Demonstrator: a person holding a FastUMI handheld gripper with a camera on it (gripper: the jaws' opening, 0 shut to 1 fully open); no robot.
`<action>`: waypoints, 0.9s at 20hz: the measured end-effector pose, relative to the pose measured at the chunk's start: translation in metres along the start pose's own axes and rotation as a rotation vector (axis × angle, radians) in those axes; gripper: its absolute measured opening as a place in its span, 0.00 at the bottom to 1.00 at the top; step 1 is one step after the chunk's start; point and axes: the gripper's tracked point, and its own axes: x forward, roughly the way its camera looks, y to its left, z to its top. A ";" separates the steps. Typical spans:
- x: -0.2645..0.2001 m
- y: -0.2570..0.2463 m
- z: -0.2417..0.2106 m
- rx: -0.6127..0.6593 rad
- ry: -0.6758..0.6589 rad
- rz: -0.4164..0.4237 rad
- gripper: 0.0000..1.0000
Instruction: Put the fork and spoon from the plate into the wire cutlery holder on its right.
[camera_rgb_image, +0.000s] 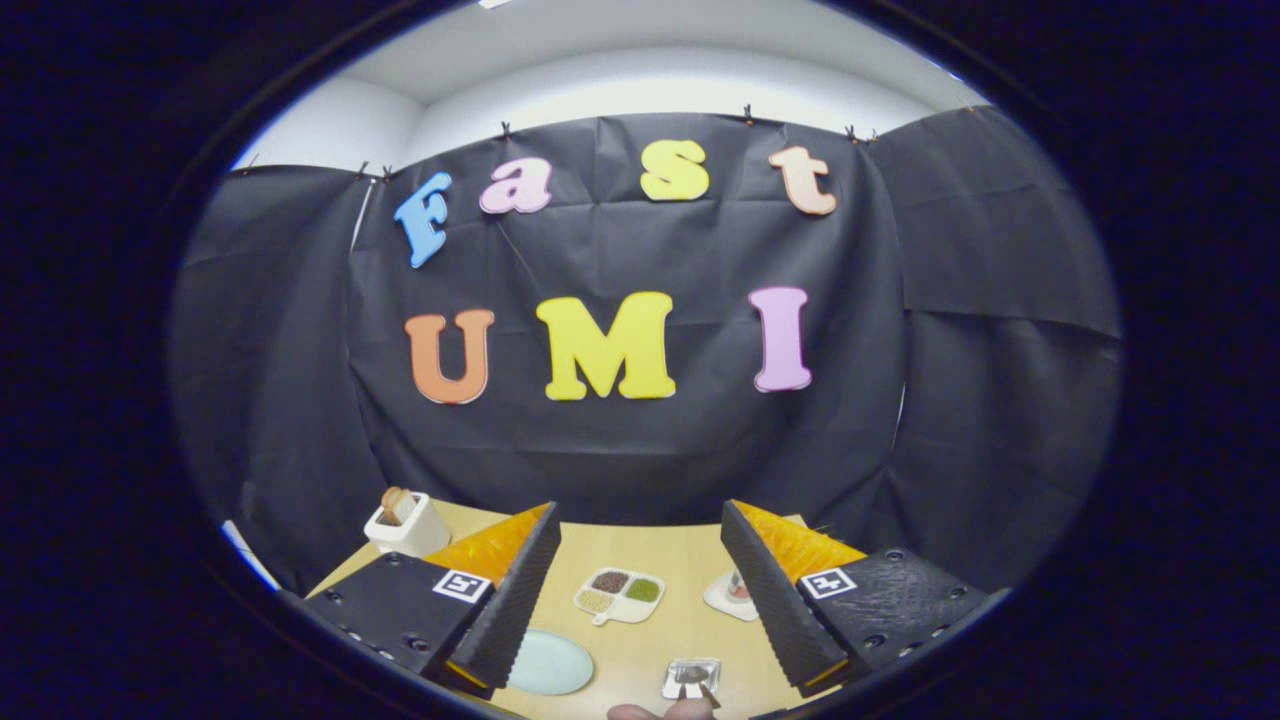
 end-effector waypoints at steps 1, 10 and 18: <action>-0.004 0.006 0.004 0.006 -0.015 0.008 0.96; -0.008 0.018 0.006 -0.010 -0.054 0.009 0.96; -0.007 0.020 0.004 -0.016 -0.048 0.022 0.96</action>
